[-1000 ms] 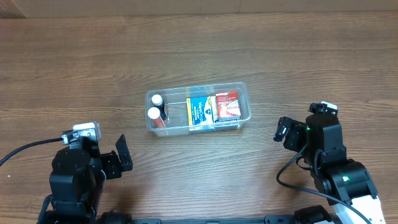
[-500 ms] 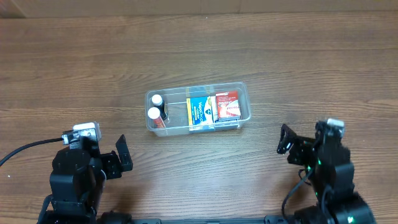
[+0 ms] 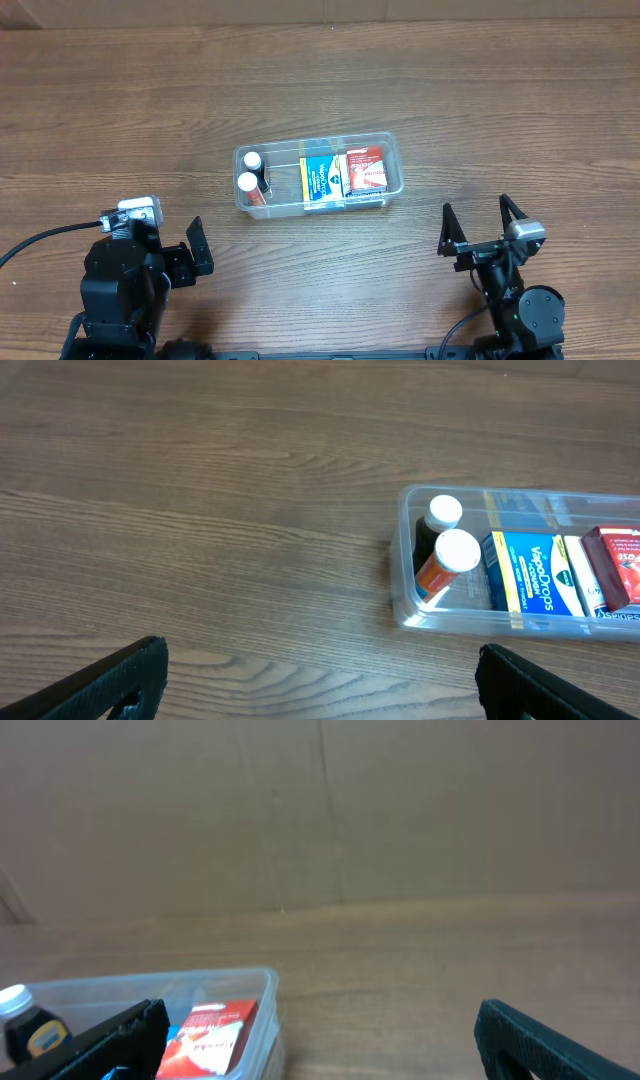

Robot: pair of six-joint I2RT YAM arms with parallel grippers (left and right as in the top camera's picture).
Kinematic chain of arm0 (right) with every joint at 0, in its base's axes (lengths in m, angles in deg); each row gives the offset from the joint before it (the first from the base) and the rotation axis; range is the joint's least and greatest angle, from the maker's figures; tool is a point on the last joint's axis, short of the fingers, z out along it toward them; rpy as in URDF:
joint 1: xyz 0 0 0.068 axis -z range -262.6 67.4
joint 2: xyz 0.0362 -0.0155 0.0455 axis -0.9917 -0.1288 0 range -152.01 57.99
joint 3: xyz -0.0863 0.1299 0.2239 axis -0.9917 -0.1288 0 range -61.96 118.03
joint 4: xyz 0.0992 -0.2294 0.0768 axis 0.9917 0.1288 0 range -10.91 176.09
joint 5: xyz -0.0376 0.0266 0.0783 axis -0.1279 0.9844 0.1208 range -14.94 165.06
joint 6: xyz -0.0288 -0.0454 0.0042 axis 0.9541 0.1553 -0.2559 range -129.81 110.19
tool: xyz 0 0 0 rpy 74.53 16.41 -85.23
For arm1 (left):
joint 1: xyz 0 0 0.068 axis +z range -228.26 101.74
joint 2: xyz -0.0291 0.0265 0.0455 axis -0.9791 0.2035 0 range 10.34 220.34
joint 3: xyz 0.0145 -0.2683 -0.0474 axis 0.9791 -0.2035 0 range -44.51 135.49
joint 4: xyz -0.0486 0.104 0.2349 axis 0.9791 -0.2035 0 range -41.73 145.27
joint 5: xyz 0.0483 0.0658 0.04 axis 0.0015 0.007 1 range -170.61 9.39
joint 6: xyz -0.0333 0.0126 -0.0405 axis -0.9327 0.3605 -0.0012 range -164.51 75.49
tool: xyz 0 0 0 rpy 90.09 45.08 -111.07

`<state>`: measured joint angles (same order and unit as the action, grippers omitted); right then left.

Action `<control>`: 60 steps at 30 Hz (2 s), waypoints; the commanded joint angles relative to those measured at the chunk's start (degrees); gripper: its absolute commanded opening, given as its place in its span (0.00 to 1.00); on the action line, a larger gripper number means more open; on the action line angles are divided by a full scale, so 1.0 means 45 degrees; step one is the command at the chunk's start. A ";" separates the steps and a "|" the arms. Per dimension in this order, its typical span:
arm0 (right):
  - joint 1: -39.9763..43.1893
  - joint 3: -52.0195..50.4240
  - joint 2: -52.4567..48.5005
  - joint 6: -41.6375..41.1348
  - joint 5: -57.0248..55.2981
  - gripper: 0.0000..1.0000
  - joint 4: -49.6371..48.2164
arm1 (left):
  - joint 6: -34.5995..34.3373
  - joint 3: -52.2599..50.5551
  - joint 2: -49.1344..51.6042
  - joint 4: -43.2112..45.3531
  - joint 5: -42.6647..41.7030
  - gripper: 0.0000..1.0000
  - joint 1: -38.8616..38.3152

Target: Pack container

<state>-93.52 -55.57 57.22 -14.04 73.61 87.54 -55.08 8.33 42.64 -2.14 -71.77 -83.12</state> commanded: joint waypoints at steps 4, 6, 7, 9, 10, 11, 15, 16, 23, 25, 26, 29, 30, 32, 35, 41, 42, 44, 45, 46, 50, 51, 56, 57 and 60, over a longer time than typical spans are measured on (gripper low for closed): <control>0.0097 -0.1005 0.0141 0.1336 0.0675 1.00 -0.0146 | -0.0185 -0.0058 -0.0015 0.0044 0.0155 1.00 0.0019; 0.0180 -0.1005 0.0141 0.1331 0.0636 1.00 -0.0146 | -0.0180 -0.0058 -0.0015 0.0044 0.0155 1.00 0.0019; 0.0209 -0.1005 0.0141 0.1326 0.0646 1.00 -0.0151 | -0.0185 -0.0058 -0.0015 0.0044 0.0155 1.00 0.0019; 0.0209 -0.1005 0.0141 0.1326 0.0641 1.00 -0.0151 | -0.0185 -0.0058 -0.0015 0.0044 0.0155 1.00 0.0019; 0.0209 -0.1005 0.0136 0.1326 0.0641 1.00 -0.0151 | -0.0185 -0.0058 -0.0015 0.0044 0.0155 1.00 0.0019; 0.0204 -0.1005 0.0136 0.1326 0.0641 1.00 -0.0151 | -0.0185 -0.0058 -0.0015 0.0044 0.0155 1.00 0.0019; 0.0204 -0.1005 0.0136 0.1326 0.0641 1.00 -0.0151 | -0.0185 -0.0058 -0.0015 0.0044 0.0155 1.00 0.0019; 0.0204 -0.1005 0.0136 0.1326 0.0641 1.00 -0.0151 | -0.0185 -0.0058 -0.0015 0.0044 0.0155 1.00 0.0019; 0.0204 -0.1005 0.0136 0.1326 0.0641 1.00 -0.0151 | -0.0185 -0.0058 -0.0015 0.0044 0.0155 1.00 0.0019; 0.0204 -0.1005 0.0136 0.1326 0.0641 1.00 -0.0151 | -0.0180 -0.0058 -0.0015 0.0044 0.0155 1.00 0.0019; 0.0204 -0.1005 0.0136 0.1326 0.0641 1.00 -0.0151 | -0.0185 -0.0058 -0.0015 0.0044 0.0155 1.00 0.0019; 0.0204 -0.1005 0.0136 0.1326 0.0641 1.00 -0.0151 | -0.0185 -0.0058 -0.0015 0.0044 0.0155 1.00 0.0019; 0.0204 -0.1005 0.0136 0.1326 0.0641 1.00 -0.0151 | -0.0185 -0.0058 -0.0015 0.0044 0.0155 1.00 0.0019; 0.0204 -0.1005 0.0136 0.1326 0.0641 1.00 -0.0151 | -0.0185 -0.0058 -0.0015 0.0044 0.0155 1.00 0.0019; 0.0204 -0.1005 0.0136 0.1326 0.0641 1.00 -0.0151 | -0.0185 -0.0058 -0.0015 0.0044 0.0155 1.00 0.0019; 0.0204 -0.1005 0.0136 0.1326 0.0641 1.00 -0.0151 | -0.0180 -0.0170 -0.1321 -0.0821 0.0141 1.00 0.0019; 0.0204 -0.1005 0.0136 0.1326 0.0641 1.00 -0.0151 | -0.0180 -0.0321 -0.1671 -0.0976 0.0131 1.00 0.0019; 0.0204 -0.1005 0.0136 0.1326 0.0641 1.00 -0.0151 | -0.0185 -0.1015 -0.2739 -0.0991 0.0126 1.00 0.0019; 0.0204 -0.1005 0.0136 0.1326 0.0641 1.00 -0.0151 | -0.0185 -0.1413 -0.3181 -0.0855 0.0126 1.00 0.0019; 0.0204 -0.1005 0.0136 0.1326 0.0641 1.00 -0.0151 | -0.0180 -0.2157 -0.3871 -0.0476 0.0126 1.00 0.0019; 0.0204 -0.1005 0.0136 0.1326 0.0641 1.00 -0.0151 | -0.0180 -0.4721 -0.5770 0.1341 0.0058 1.00 0.0019; 0.0204 -0.1005 0.0136 0.1326 0.0641 1.00 -0.0151 | -0.0180 -0.5474 -0.6261 0.2064 0.0044 1.00 0.0019; 0.0204 -0.1005 0.0136 0.1326 0.0641 1.00 -0.0151 | 0.0369 -0.8296 -0.7125 0.6154 -0.0884 1.00 0.0330; 0.0204 -0.1005 0.0136 0.1326 0.0641 1.00 -0.0151 | 0.0738 -0.8718 -0.7130 0.7004 -0.1098 1.00 0.0340; 0.0204 -0.1005 0.0136 0.1326 0.0641 1.00 -0.0151 | 0.1967 -0.9972 -0.7130 0.9573 -0.1632 1.00 0.0340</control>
<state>-92.75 -60.01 57.26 -8.30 76.32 87.23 -52.63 -31.85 11.38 33.79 -75.29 -81.92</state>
